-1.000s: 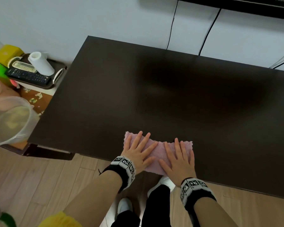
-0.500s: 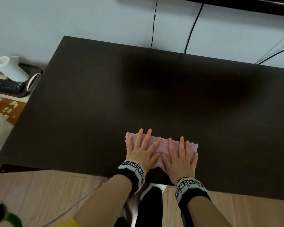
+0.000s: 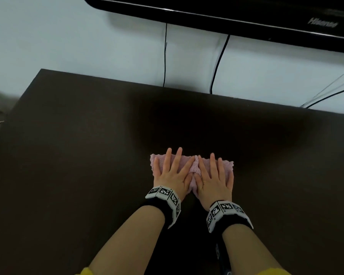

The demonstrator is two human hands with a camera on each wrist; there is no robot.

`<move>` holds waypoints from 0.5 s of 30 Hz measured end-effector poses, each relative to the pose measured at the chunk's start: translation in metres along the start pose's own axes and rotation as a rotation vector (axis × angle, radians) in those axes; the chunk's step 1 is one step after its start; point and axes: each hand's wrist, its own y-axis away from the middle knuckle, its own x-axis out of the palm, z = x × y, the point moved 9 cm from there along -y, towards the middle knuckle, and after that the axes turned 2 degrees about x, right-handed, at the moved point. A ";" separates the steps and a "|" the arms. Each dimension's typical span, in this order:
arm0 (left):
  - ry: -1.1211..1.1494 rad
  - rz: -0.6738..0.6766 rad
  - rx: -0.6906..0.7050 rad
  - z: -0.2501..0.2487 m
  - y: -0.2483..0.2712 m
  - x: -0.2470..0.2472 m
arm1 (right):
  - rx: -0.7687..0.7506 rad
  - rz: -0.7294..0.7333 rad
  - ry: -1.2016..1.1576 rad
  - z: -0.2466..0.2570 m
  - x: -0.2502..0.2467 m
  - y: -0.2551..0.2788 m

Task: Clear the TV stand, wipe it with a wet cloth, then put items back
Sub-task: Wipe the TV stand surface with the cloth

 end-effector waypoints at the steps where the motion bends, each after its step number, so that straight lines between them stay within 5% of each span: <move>1: 0.003 -0.007 -0.020 0.001 -0.014 -0.005 | -0.004 -0.006 -0.004 -0.001 -0.007 -0.015; 15: -0.017 -0.008 -0.116 0.038 -0.185 -0.074 | -0.107 -0.051 0.063 0.002 -0.086 -0.199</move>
